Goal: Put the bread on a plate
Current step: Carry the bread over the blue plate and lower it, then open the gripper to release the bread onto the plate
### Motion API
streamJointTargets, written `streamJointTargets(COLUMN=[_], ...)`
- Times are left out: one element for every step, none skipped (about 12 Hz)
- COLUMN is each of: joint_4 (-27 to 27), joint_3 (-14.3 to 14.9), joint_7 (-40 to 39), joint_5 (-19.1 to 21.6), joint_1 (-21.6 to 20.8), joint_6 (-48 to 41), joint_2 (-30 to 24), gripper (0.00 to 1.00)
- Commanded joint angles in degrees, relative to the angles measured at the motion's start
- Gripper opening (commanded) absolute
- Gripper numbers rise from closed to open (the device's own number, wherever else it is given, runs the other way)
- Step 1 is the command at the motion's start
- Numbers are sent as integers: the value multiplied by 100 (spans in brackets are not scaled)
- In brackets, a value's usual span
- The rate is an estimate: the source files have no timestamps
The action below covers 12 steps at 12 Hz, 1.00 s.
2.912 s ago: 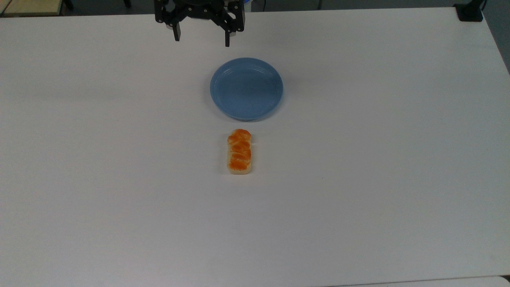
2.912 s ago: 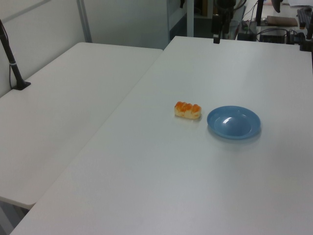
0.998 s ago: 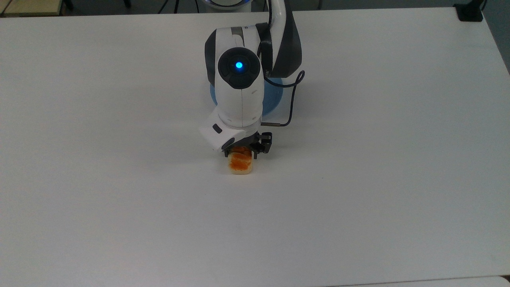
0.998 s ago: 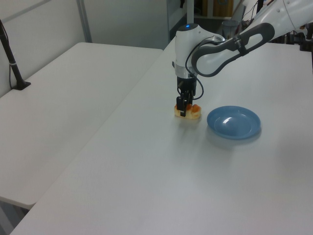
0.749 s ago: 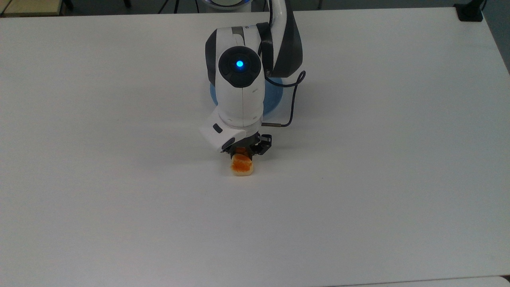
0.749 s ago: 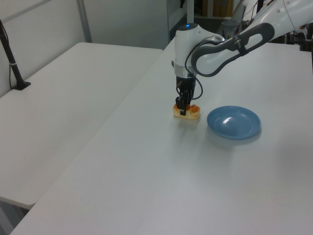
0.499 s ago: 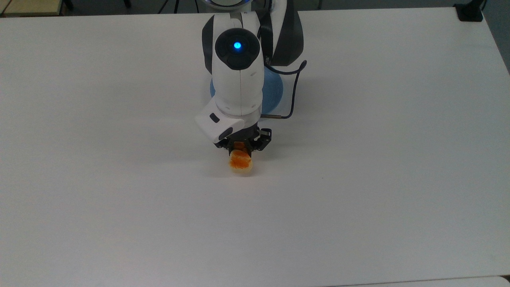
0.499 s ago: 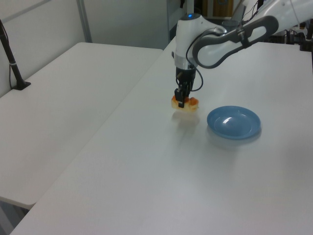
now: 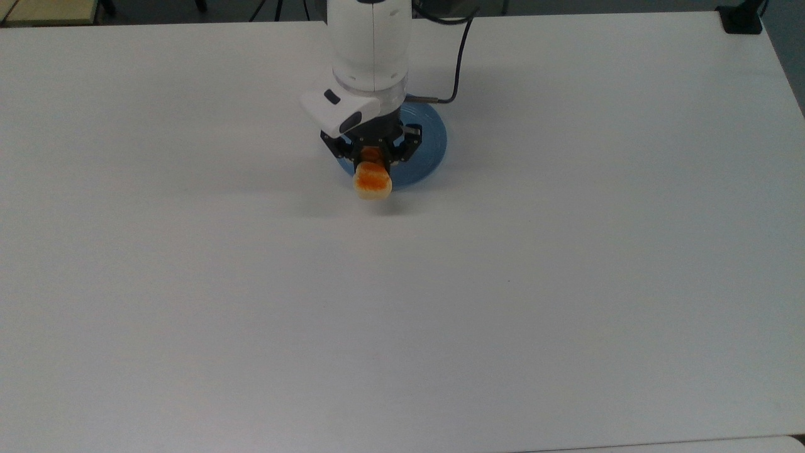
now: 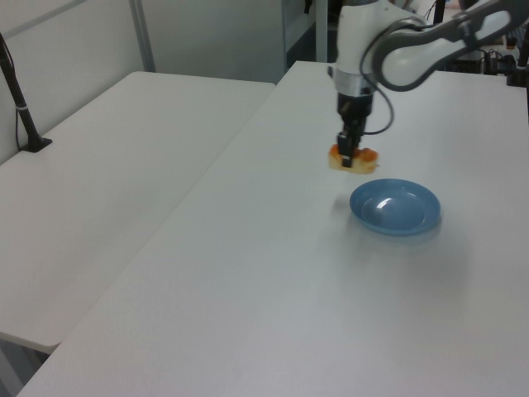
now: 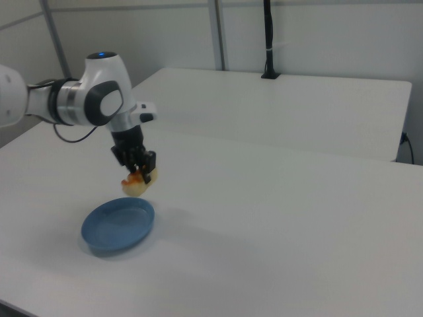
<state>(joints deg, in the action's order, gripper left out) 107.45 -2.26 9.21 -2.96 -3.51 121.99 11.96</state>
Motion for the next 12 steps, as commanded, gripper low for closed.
streamJointTargets(joint_4=[1880,2232,2410,2490,2517,2517,2517,2517,2509,2491,2491,2465], joint_3=[24,24,24,24,24,24,24,24,24,24,24,24], joint_7=[-217,-174,-147,-130,-8,81,108,134,230,240,240,248], joint_5=[112,120,120,120,120,129,129,129,129,129,129,129], joint_1=[-184,-307,-360,-387,-387,-378,-378,-378,-378,-370,-370,-370], joint_6=[743,1139,1351,1493,1599,1687,1740,1792,1802,1802,1793,1749], joint_2=[-1185,-1282,-1283,-1257,-1205,-1135,-1012,-976,-950,-880,-870,-914], gripper=[44,44,45,45,45,45,48,57,60,66,69,82])
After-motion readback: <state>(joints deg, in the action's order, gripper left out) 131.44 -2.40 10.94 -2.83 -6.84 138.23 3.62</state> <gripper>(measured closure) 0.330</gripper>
